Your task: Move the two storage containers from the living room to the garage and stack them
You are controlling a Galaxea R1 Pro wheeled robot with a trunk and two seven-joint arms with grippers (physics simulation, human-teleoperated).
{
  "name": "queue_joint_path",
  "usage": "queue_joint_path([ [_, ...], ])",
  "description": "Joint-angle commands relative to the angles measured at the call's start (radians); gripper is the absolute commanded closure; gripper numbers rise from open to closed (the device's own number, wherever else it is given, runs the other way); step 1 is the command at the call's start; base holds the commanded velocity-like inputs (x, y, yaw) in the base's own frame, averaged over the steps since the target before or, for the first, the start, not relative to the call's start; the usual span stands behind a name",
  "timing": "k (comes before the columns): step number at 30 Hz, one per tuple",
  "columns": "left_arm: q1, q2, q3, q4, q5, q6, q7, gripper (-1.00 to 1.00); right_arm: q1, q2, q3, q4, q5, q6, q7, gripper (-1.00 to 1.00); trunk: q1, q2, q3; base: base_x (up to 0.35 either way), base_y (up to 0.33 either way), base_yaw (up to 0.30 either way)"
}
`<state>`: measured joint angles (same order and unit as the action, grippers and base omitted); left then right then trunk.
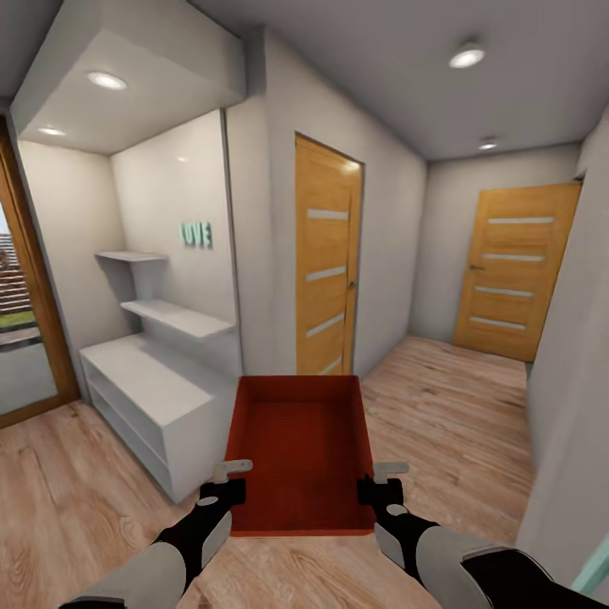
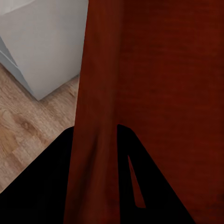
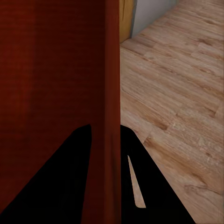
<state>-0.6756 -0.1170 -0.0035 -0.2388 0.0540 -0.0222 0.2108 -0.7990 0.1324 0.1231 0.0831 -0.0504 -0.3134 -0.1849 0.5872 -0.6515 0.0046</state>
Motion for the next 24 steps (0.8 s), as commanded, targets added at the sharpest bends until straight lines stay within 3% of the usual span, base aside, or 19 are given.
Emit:
queue_joint_path([
  [1,0.001,0.013,0.005,0.003,0.004,-0.002,0.009,1.00,-0.002,0.001,-0.040,-0.051,0.033,-0.001,0.009,1.00,0.001,0.000,0.000,0.321,0.000,-0.161],
  [24,0.001,0.013,0.005,0.003,0.004,-0.002,0.009,1.00,-0.002,0.001,-0.040,-0.051,0.033,-0.001,0.009,1.00,0.001,0.000,0.000,0.321,0.000,-0.238],
])
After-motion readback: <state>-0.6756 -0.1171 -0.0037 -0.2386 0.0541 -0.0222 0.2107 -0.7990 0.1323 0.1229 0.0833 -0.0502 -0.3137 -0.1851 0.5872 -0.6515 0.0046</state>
